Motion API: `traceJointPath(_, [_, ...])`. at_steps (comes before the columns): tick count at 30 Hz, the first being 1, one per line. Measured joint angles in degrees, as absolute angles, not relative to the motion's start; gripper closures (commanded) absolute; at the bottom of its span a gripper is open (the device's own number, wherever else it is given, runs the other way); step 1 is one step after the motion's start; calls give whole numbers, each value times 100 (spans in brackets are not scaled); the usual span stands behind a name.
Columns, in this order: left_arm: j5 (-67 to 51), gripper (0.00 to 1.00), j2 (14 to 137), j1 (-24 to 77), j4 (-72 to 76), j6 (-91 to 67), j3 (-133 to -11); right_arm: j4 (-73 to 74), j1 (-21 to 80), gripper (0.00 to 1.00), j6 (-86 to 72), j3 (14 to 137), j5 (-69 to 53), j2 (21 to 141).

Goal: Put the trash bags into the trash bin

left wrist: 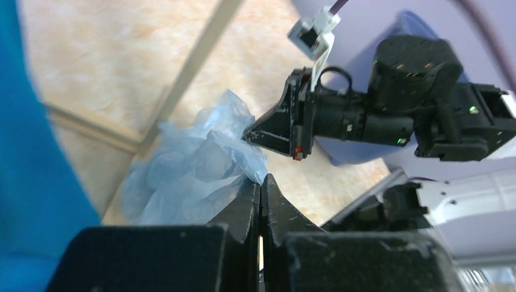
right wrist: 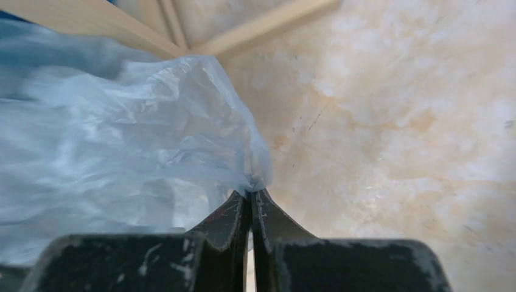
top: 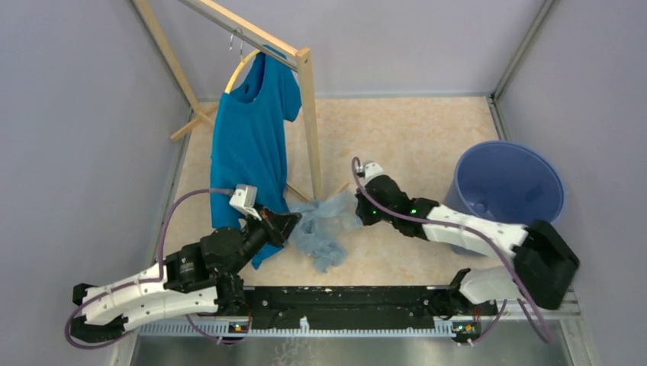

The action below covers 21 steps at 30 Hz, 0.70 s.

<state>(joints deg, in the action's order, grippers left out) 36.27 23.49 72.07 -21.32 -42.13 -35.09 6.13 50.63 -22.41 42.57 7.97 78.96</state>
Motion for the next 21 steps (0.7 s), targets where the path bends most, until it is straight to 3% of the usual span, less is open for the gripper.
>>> traceJointPath(9, [2550, 100, 4252, 7205, -950, -3328, -4735, 2193, 5059, 100, -2241, 4886, 1061, 4952])
traceJointPath(17, [2432, 100, 5712, 7205, -814, -3304, -5057, 2982, 5006, 100, -2567, 4831, 1094, 5334])
traceJointPath(21, [2477, 100, 6254, 7203, -1031, -3024, -5896, 3708, 4698, 100, -2517, 5260, 1149, 5502])
